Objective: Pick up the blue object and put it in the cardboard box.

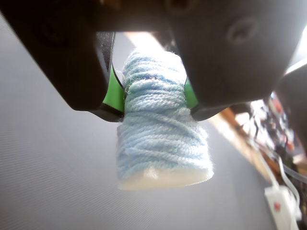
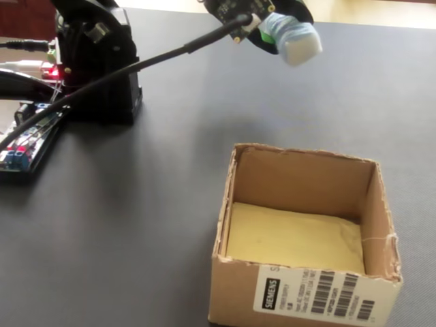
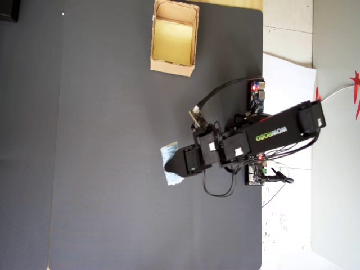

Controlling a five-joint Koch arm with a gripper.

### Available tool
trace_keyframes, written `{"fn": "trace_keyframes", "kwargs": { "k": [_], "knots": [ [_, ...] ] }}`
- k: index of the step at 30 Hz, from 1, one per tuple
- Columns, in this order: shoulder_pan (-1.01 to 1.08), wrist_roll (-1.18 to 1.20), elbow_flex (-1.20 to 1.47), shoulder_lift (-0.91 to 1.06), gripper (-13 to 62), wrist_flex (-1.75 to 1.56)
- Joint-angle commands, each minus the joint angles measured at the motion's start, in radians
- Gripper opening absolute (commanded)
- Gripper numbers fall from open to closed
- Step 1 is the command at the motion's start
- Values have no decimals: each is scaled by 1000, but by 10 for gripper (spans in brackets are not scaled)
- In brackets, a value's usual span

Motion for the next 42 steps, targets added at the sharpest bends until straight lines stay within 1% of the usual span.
{"fn": "trace_keyframes", "kwargs": {
  "k": [1, 7, 8, 9, 13, 17, 27, 32, 34, 38, 40, 41, 42],
  "knots": [
    [11, 2, -38, 46, 91, -69],
    [152, -2, 17, 167, 91, -89],
    [179, -2, 18, 170, 91, -89],
    [256, -5, 23, 172, 91, -109],
    [370, -9, 31, 172, 91, -175],
    [477, -91, 51, 172, 92, -270],
    [630, -230, 20, 166, 92, -288],
    [687, -256, 2, 158, 92, -308],
    [755, -265, -37, 129, 92, -310],
    [795, -272, -109, 63, 92, -310],
    [813, -272, -166, 8, 92, -310],
    [834, -276, -239, -72, 92, -308],
    [842, -276, -272, -107, 92, -308]
  ]
}}
